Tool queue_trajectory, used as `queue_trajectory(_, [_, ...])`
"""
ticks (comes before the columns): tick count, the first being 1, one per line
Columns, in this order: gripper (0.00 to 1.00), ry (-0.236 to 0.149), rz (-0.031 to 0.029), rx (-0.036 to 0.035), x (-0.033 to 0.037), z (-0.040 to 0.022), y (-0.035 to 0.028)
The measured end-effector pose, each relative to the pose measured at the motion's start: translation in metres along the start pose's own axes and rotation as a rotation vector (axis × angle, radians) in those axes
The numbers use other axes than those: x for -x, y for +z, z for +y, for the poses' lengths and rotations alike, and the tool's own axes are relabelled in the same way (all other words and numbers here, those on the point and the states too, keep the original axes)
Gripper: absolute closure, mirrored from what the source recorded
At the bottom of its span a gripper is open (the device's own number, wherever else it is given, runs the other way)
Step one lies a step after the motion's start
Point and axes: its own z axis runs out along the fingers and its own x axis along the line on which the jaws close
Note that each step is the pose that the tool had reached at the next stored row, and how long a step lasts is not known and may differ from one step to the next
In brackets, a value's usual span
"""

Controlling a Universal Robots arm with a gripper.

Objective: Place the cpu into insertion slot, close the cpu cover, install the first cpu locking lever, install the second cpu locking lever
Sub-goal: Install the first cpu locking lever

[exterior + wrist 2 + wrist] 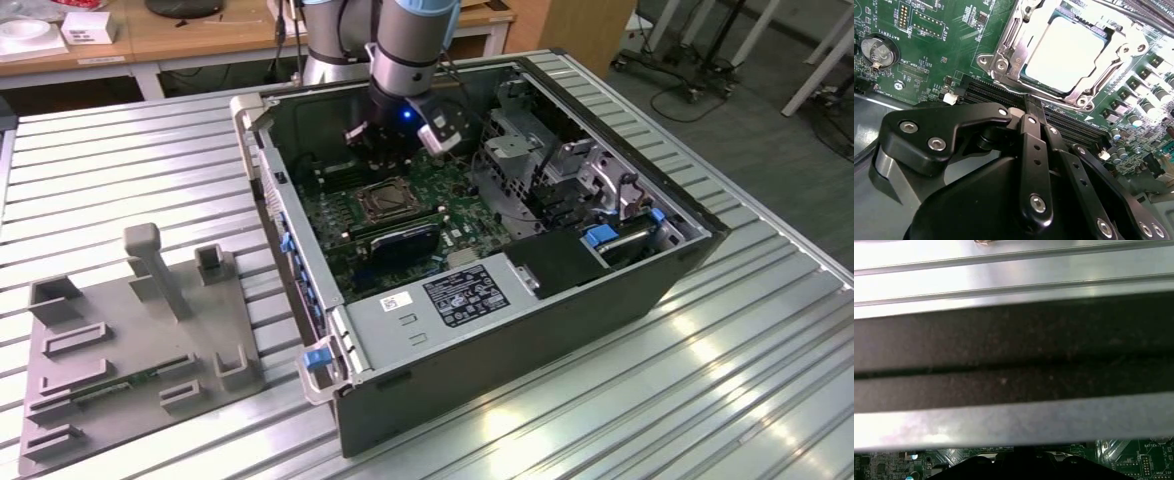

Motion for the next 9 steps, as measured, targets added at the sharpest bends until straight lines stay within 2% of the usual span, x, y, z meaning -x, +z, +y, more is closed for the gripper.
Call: queue_trajectory(9, [0.89, 0.0, 0.0001, -0.0001, 0.0001, -0.0003, 0.0019])
